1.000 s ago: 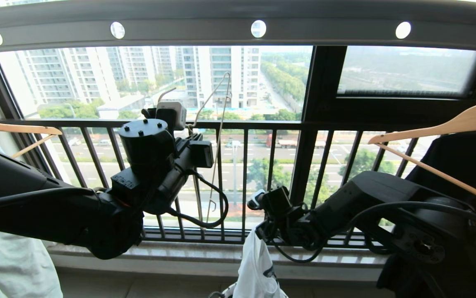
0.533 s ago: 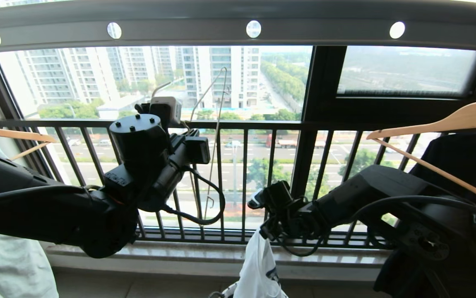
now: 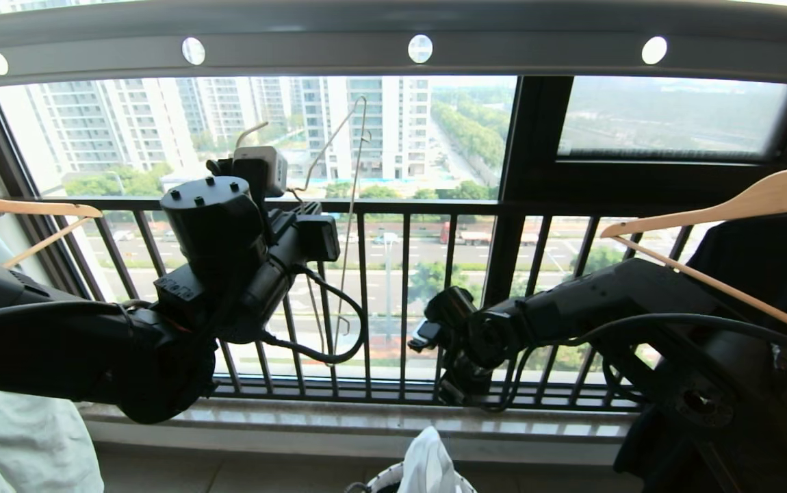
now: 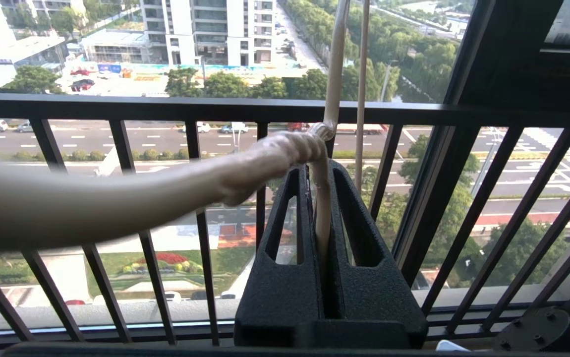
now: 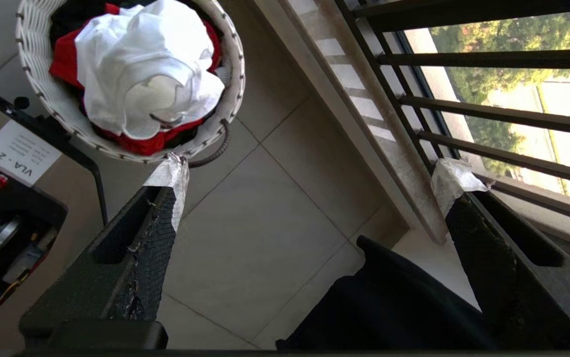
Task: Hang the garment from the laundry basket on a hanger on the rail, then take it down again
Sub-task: Put clothes in the basket, then hang the clothes rack on the clothesline
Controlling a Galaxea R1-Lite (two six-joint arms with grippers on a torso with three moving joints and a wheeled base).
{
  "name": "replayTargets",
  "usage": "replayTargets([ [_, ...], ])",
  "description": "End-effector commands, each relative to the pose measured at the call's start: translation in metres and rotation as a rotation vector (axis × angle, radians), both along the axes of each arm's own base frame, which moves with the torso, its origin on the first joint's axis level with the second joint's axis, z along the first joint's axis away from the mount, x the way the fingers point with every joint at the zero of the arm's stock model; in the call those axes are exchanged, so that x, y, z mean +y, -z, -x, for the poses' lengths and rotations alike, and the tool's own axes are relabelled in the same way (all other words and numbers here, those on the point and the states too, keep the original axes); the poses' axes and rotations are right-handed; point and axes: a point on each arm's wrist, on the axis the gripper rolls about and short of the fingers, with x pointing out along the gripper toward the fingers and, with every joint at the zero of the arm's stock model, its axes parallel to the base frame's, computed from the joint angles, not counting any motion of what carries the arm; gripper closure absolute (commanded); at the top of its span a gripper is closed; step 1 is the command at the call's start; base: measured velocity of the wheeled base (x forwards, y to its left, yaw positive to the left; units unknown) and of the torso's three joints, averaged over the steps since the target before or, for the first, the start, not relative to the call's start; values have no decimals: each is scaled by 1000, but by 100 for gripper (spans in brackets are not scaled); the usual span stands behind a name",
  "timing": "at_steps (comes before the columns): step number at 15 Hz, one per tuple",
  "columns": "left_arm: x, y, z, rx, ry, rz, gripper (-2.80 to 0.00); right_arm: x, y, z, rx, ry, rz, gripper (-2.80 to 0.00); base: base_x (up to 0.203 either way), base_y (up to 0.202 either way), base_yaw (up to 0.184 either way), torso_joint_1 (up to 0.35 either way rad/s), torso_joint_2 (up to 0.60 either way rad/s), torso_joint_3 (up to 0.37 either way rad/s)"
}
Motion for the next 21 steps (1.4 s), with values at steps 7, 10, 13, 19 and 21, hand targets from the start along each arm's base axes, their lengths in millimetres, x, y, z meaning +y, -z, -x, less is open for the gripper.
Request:
replayTargets([
  [7,9,-12,2,-33,-8,18,0,-10,-34,3,97,26,-28,-280,0,0,0,0,0,0],
  [10,14,-19,10,-1,-1,0,0,-20,-52,33,107,66,-62,0,0,0,0,0,0,0],
  [13,6,-7,13,67,26,-40,0,-22,-72,72,61,165,-176,0,0,0,0,0,0,0],
  [19,-2,-7,22,106,60,-65,0,-36,-133,111,-81,298,-397,0,0,0,0,0,0,0],
  [21,-9,-4,27,121,85,-77,0,-39,-143,106,-153,303,-460,0,0,0,0,0,0,0],
])
